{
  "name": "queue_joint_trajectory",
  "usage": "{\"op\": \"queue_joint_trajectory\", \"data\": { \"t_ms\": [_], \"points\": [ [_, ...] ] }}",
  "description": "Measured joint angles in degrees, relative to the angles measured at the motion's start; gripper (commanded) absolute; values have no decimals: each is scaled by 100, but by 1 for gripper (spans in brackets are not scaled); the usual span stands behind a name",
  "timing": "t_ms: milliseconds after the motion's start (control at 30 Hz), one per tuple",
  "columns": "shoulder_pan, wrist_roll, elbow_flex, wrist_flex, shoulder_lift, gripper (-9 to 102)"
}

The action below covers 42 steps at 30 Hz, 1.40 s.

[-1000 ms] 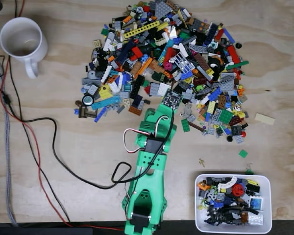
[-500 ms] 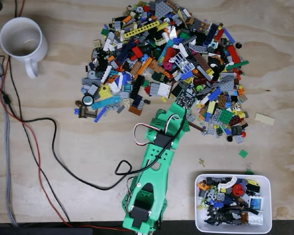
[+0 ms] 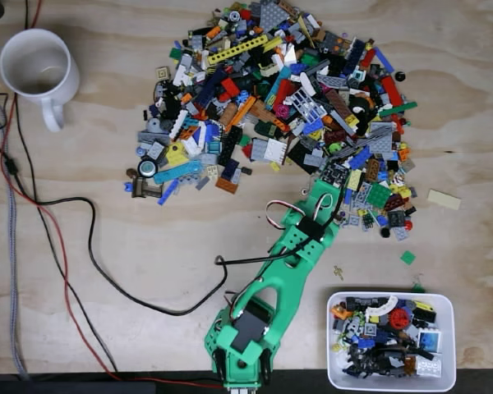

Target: Find the closest Lego and put it in the bin.

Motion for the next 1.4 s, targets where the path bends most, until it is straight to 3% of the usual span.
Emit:
{"op": "queue_joint_trajectory", "data": {
  "t_ms": [467,933,1200,1400],
  "points": [
    [-185,-844,-123,-976,-940,20],
    [79,-1072,-396,-817,-1107,22],
    [193,-193,-448,-694,-1116,24],
    [-264,747,-809,-545,-1362,27]
  ]
}}
